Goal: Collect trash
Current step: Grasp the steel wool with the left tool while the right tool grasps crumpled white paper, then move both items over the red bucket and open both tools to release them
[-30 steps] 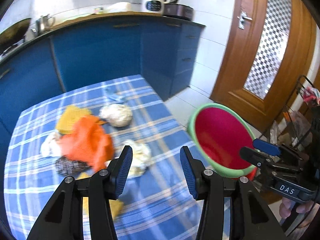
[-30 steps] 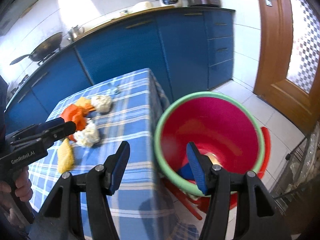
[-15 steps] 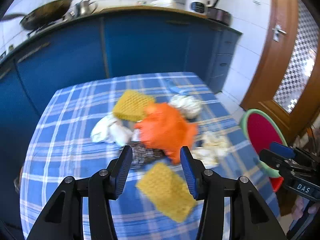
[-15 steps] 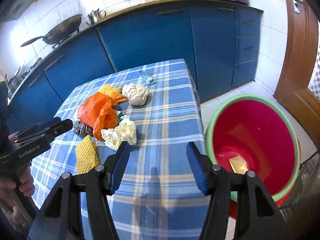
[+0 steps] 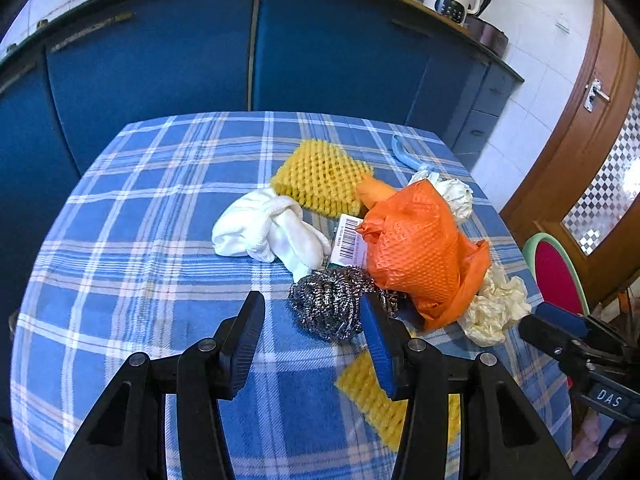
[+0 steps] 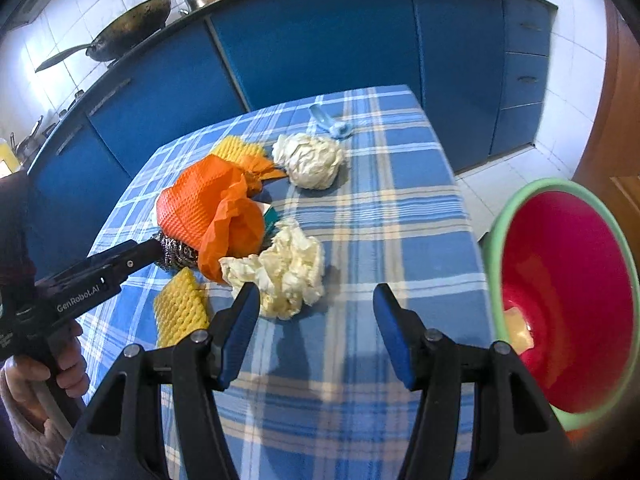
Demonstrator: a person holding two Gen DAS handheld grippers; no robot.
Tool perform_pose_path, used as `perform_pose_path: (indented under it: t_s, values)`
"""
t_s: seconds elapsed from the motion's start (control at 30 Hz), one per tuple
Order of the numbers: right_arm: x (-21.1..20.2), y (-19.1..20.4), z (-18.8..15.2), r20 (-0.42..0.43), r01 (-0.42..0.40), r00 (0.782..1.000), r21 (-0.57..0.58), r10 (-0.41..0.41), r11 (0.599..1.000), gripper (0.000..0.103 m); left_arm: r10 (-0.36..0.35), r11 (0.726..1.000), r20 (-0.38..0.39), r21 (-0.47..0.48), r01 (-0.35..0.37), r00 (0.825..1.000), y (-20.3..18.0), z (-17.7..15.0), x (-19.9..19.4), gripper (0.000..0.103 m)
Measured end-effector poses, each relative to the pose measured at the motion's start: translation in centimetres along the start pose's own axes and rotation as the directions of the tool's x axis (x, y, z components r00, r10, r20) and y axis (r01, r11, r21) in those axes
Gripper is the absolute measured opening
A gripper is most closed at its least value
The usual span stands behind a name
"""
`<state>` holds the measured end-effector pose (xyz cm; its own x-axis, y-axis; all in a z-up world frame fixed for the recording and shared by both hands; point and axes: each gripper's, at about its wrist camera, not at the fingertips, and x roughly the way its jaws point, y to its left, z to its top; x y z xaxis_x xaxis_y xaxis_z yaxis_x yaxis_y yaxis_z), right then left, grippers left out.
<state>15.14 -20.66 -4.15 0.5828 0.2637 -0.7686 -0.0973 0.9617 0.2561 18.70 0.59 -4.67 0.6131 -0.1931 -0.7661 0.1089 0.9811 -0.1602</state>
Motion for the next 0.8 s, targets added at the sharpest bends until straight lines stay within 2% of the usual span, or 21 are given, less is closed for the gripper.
perform_pose_path:
  t_s: [0.23, 0.33, 0.5, 0.6, 0.8]
  values:
    - [2.2, 0.2, 0.3, -0.044, -0.007, 0.999, 0.011, 0.008, 1.000, 0.060, -0.066, 0.998, -0.001, -0.008, 0.066, 0.998, -0.3, 0.1, 1.0, 0.051]
    - [2.5, 0.4, 0.4, -0.049, -0.014, 0.999, 0.005, 0.015, 1.000, 0.059, -0.093, 0.996, -0.004, -0.006, 0.093, 0.996, -0.5, 0.0, 1.4, 0.041]
    - [2.9, 0.7, 0.4, -0.054, -0.037, 0.998, -0.012, 0.036, 0.999, 0.046, -0.122, 0.993, 0.020, 0.000, 0.122, 0.992, -0.6, -0.1, 1.1, 0.028]
    - [2.9, 0.8, 0.3, -0.053, -0.067, 0.996, -0.008, 0.067, 0.998, 0.033, -0.140, 0.990, 0.029, -0.004, 0.140, 0.990, -0.5, -0.1, 0.8, 0.021]
    - [2.5, 1.1, 0.2, -0.028, -0.068, 0.997, -0.008, 0.068, 0.998, 0.026, -0.147, 0.989, 0.051, -0.004, 0.147, 0.988, -0.3, -0.3, -0.4, 0.016]
